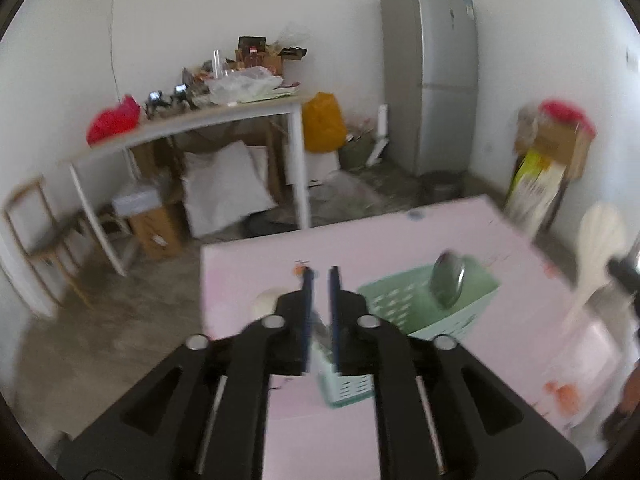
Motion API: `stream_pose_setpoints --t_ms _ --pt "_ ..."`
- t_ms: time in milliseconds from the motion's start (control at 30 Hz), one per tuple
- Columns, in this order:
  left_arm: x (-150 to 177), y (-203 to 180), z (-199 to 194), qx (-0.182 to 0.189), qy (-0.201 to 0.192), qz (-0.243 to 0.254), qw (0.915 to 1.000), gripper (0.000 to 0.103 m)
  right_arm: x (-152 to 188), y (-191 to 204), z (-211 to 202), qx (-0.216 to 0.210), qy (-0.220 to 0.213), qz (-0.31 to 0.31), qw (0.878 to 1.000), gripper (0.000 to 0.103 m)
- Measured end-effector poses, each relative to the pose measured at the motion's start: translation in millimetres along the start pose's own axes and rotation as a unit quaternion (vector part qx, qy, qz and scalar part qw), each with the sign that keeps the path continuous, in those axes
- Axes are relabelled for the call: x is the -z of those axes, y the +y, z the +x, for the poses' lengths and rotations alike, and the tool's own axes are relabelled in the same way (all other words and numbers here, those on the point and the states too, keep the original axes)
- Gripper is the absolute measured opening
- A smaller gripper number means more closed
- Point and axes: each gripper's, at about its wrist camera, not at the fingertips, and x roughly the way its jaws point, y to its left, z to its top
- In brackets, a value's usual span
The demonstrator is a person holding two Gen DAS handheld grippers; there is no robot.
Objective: Organize utensils
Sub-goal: 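Lower the metal spoon into the green holder and open the left tool, then lower the white rice paddle into the green holder and open the right tool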
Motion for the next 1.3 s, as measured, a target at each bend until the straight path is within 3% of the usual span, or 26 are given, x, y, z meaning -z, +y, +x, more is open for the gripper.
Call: stream_pose_setpoints --t_ms 167,400,600,833,1067,1300 --pt "9 19 -12 0.031 -0.027 -0.064 0.9971 0.022 -5 -8 4 -0.013 0.005 0.022 1.000 0.002" --pt "47 47 -37 0.040 -0.045 -0.143 0.9879 0.034 -38 -23 6 -0.066 -0.021 0.069 0.995 0.002" --pt "85 63 -49 0.030 -0.033 -0.177 0.9831 0.041 -74 -34 25 -0.126 -0.045 0.115 0.984 0.002" --pt "104 80 -55 0.023 -0.020 -0.195 0.9803 0.043 -97 -39 61 -0.195 -0.048 0.173 0.964 0.002" --pt "110 86 -61 0.007 -0.018 -0.187 0.9821 0.044 -86 -24 97 -0.192 -0.025 0.168 0.967 0.002" --pt "114 84 -57 0.008 -0.006 -0.187 0.9823 0.047 -47 -15 132 -0.192 0.012 0.175 0.965 0.002"
